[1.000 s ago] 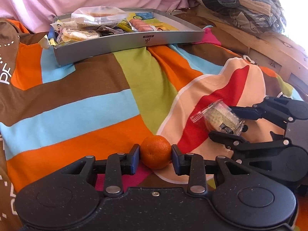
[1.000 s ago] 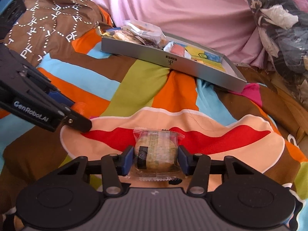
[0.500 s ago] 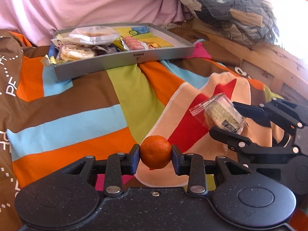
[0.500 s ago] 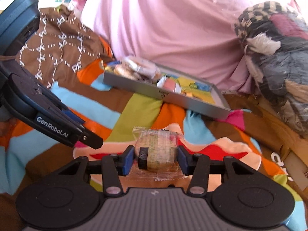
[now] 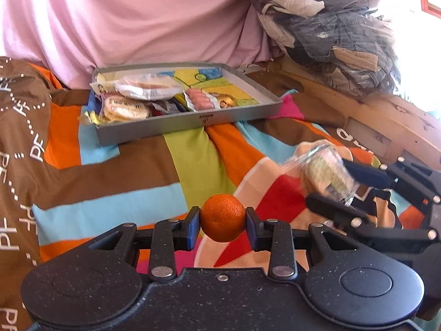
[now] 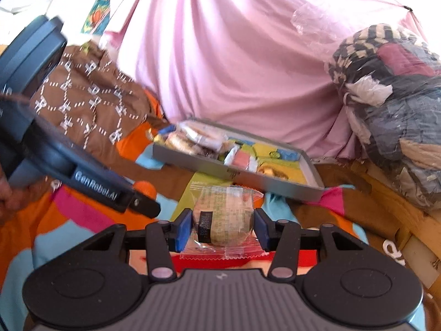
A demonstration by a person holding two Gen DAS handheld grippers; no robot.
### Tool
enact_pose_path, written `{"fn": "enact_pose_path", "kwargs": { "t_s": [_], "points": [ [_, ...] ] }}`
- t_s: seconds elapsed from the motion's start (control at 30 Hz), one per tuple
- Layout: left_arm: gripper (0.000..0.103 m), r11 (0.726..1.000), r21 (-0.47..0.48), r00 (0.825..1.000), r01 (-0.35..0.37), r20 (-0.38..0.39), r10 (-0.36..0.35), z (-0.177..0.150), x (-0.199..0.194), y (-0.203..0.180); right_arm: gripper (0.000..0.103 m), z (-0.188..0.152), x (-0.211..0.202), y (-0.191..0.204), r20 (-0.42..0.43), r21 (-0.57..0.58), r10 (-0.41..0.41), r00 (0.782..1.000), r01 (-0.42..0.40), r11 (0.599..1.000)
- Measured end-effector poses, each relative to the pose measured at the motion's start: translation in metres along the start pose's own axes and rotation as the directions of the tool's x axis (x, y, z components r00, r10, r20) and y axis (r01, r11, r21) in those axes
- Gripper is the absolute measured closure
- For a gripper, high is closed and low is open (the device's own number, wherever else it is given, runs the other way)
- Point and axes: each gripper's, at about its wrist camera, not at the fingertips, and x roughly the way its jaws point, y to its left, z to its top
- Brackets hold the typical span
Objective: Organize snacks
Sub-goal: 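Lift the orange and rice cake off the blanket with both tools, then carry the orange and rice cake over the grey tray with both tools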
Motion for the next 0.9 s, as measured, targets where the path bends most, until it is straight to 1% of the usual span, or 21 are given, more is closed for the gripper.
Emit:
{"fn": "enact_pose_path", "kwargs": {
  "t_s": [0.23,0.37,0.47,0.6,0.7,0.9],
  "points": [
    [0.067,1.000,-0.013,0.998,-0.022,0.051,0.023,0.028,-0.004,0.004,0.051,0.015,0.005,-0.020,0.043,0.052,-0.009,0.999,0.007,0.999],
    [0.067,0.999,-0.023,0.996,-0.034,0.087,0.036,0.054,-0.002,0.010,0.051,0.022,0.012,-0.029,0.068,0.027,-0.010,0.998,0.008,1.000],
    [0.067,0.999,-0.006,0.992,-0.042,0.120,0.043,0.079,0.002,0.013,0.051,0.033,0.021,-0.040,0.092,0.011,-0.010,0.996,0.010,1.000],
    [0.067,0.999,0.027,0.985,-0.043,0.166,0.038,0.114,0.010,0.011,0.051,0.052,0.040,-0.059,0.120,-0.002,-0.008,0.993,0.008,1.000],
    [0.067,0.998,0.034,0.982,-0.044,0.183,0.037,0.139,0.021,0.009,0.051,0.065,0.058,-0.072,0.140,-0.015,-0.016,0.990,0.019,1.000],
    [0.067,0.993,0.094,0.976,-0.073,0.212,0.051,0.173,0.049,0.003,0.051,0.081,0.100,-0.102,0.146,0.062,-0.049,0.988,0.040,0.997]
  ]
}}
